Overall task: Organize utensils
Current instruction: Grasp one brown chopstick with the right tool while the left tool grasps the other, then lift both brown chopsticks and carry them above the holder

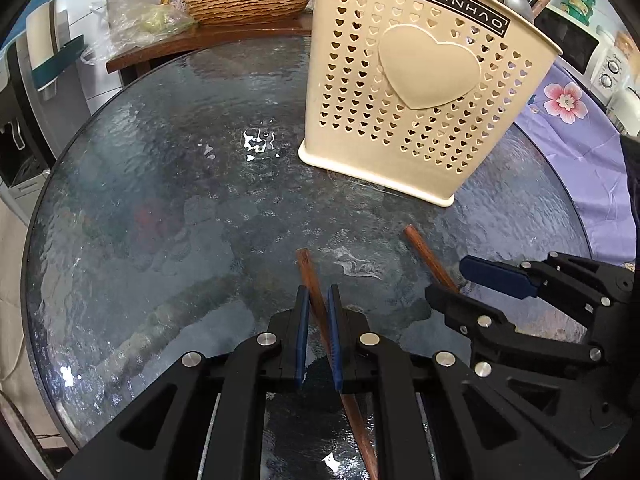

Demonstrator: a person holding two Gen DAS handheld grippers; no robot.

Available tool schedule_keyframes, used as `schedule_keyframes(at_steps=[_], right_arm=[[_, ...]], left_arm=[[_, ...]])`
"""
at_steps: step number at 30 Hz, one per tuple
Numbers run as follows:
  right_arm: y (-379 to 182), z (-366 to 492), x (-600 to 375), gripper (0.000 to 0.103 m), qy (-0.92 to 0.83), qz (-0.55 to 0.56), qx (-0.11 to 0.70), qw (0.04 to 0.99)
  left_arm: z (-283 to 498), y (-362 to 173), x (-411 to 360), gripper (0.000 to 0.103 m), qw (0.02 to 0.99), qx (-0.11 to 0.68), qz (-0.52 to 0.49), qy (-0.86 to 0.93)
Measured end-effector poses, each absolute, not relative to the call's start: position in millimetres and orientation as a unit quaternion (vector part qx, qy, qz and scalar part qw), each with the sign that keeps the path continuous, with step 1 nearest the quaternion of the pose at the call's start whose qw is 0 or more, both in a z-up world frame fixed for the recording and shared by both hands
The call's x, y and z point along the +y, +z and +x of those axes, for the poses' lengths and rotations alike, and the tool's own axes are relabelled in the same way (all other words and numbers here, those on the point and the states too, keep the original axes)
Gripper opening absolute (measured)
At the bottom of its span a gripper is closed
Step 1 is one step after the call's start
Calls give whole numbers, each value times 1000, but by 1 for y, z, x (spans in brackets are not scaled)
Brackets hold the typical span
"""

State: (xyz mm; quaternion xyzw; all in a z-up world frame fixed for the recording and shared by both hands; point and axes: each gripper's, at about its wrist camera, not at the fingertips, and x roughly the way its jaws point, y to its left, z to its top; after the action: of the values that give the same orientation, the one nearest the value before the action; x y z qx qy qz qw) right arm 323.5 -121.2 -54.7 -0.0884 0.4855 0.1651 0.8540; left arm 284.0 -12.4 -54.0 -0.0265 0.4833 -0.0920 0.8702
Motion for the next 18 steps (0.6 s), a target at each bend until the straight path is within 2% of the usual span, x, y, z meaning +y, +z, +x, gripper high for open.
schedule_keyframes(at_steps=[11,18], right_arm=[[-59,329,-98,8,179,-102,475,856],[-61,321,-107,8,181,-95,470,859]], left_arm=[[290,-55,-13,9,872,480,-19,-95],[288,-56,-14,8,874,476,-25,-97]])
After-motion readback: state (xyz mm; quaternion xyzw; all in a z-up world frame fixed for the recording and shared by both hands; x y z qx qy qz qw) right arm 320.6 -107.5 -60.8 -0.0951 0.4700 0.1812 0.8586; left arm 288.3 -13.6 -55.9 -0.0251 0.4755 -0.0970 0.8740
